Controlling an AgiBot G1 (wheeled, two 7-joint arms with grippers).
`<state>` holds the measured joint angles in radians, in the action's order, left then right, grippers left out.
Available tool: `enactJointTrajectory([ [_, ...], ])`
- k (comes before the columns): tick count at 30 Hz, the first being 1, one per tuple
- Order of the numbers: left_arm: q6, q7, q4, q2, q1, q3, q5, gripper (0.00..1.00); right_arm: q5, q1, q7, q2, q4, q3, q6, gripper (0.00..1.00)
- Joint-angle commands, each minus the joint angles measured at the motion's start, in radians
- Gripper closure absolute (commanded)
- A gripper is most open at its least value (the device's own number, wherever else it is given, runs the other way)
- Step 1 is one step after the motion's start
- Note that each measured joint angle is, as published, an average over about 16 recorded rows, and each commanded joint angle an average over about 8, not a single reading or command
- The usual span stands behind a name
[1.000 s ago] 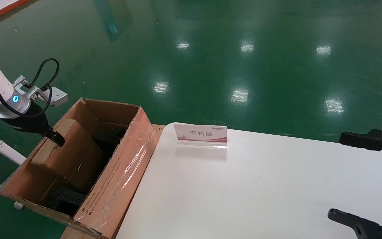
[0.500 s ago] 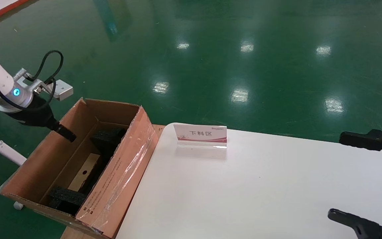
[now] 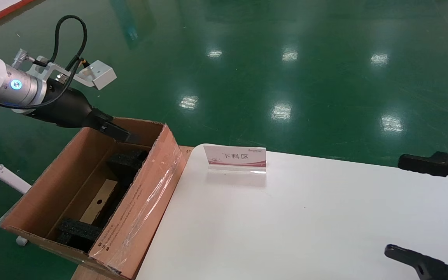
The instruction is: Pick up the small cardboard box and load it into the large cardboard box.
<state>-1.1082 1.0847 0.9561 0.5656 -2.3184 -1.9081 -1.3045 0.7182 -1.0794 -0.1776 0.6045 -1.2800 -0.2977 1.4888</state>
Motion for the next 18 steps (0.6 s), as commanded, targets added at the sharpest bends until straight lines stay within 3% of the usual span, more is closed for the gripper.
enactJointTrajectory([
  [1, 0.007, -0.003, 0.038, -0.021, -0.008, 0.014, 0.025, 0.00, 0.000, 0.000, 0.000, 0.000, 0.000, 0.000, 0.000, 0.00],
  [10, 0.019, 0.006, 0.093, -0.038, 0.006, 0.046, 0.040, 0.00, 0.000, 0.000, 0.000, 0.000, 0.000, 0.000, 0.000, 0.00],
  [18, -0.025, -0.094, 0.122, -0.029, 0.143, 0.223, 0.100, 0.00, 0.000, 0.000, 0.001, 0.000, 0.001, 0.000, 0.000, 0.00],
])
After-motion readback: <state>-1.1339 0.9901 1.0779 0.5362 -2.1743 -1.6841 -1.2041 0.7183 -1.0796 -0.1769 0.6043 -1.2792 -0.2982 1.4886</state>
